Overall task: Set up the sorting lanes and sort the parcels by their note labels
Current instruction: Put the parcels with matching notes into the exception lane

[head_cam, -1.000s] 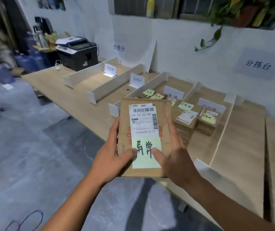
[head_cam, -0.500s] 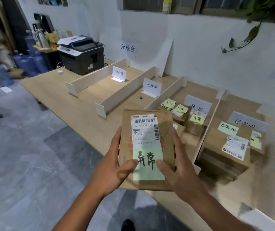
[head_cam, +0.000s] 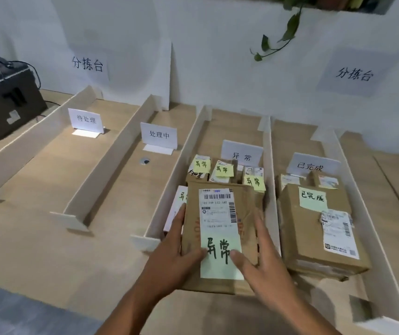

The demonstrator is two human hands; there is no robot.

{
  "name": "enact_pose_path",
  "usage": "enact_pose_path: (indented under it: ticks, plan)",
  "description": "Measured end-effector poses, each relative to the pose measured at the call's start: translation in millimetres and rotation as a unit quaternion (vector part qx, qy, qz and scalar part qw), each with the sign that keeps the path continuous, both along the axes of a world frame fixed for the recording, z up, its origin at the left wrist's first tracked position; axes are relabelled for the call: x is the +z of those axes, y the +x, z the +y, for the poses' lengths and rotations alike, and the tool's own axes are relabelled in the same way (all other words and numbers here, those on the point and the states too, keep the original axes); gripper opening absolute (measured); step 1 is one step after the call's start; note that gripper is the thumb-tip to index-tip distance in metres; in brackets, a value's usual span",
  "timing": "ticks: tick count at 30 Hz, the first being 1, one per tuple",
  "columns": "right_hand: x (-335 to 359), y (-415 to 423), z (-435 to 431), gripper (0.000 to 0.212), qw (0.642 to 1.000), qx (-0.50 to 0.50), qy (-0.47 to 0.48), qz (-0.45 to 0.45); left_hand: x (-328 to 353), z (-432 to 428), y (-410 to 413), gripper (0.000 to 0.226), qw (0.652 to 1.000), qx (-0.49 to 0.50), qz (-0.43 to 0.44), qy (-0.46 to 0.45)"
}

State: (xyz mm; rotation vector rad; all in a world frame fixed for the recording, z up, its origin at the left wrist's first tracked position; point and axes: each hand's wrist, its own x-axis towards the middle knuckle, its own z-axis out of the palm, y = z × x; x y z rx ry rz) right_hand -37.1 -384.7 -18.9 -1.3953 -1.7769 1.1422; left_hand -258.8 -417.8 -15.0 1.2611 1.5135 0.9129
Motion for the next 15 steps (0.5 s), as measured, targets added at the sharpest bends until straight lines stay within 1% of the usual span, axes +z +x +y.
enact_pose_path:
  ticks: [3, 7, 12, 15]
  plan:
    - [-1, -27, 40, 0.092, 0.999, -0.033, 0.0, -0.006, -3, 54, -27, 0.087, 1.0, -0.024, 0.004, -0.004]
    - [-1, -77, 110, 0.09, 0.998, -0.052, -0.015, 0.013, -4, 138, -78, 0.095, 0.997, -0.067, 0.031, -0.011]
    - [-9, -116, 200, 0.089, 0.997, -0.068, -0.032, 0.011, -18, 242, -117, 0.096, 0.996, -0.087, 0.013, -0.009]
    - [-20, -121, 248, 0.089, 0.996, -0.071, -0.045, -0.017, -32, 290, -121, 0.098, 0.996, -0.087, 0.007, -0.023]
